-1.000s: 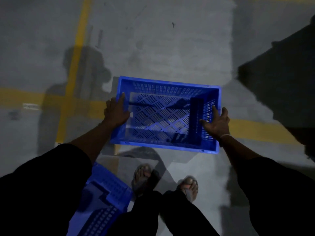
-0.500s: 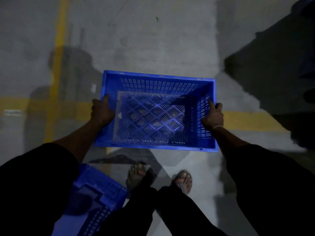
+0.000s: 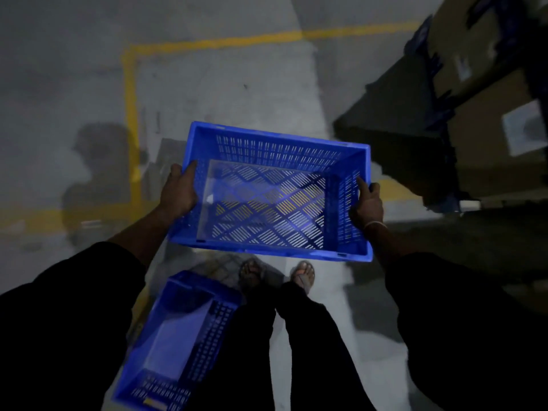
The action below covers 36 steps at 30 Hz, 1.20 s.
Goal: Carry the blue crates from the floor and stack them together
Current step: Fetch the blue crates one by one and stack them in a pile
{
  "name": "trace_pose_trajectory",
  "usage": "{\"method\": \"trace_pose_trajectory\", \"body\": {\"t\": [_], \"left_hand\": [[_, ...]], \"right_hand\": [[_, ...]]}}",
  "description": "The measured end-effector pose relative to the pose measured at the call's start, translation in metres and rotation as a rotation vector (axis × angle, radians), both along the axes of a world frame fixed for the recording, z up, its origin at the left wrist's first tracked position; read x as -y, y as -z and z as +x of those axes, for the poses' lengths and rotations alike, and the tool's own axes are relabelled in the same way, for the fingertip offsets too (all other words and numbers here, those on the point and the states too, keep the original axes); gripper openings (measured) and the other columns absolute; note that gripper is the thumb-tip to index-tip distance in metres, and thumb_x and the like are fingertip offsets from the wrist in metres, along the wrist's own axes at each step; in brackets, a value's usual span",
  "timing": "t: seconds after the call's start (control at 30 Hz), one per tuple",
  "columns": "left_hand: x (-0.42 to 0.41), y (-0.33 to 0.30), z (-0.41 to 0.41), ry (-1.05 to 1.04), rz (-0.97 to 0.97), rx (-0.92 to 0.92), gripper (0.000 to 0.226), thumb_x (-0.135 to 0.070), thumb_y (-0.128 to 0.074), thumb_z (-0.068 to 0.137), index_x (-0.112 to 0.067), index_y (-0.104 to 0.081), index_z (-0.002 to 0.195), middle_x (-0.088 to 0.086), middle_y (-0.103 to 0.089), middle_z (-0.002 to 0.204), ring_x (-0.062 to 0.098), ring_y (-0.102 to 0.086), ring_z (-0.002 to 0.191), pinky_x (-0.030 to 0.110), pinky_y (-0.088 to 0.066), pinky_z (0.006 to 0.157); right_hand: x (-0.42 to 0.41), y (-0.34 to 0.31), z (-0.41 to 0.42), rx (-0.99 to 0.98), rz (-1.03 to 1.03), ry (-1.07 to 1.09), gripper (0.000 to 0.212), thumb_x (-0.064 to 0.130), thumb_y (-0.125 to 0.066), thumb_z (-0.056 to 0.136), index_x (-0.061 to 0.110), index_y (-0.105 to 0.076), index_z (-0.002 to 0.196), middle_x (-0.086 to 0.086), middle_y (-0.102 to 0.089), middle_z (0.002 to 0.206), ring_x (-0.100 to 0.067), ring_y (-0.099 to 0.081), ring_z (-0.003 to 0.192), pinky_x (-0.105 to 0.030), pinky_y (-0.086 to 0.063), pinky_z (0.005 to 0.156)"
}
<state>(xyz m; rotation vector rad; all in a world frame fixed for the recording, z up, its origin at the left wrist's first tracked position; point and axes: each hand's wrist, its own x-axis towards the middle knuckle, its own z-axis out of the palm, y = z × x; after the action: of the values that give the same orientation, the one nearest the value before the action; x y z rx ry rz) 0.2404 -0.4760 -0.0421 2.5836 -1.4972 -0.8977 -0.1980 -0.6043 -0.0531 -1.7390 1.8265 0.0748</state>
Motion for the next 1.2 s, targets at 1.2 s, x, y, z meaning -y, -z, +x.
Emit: {"method": "trace_pose_trajectory", "body": {"t": [1.2], "left_hand": [[-0.044,-0.235,-0.392,1.155,-0.318,-0.212,0.071,-0.005,-0.054,0.093,-0.019,-0.031,0.159,0.015,-0.025,0.162,0.041,-0.052,0.127,0.046,-0.051,0.09]], "right_hand": [[-0.51,-0.249,-0.291,0.054,-0.341,1.162,0.071,-0.009,-0.05,0.081,0.02,-0.045,0.145,-0.017,-0.044,0.128,-0.038,-0.052,0.107,-0.034,-0.042,0.089]]}}
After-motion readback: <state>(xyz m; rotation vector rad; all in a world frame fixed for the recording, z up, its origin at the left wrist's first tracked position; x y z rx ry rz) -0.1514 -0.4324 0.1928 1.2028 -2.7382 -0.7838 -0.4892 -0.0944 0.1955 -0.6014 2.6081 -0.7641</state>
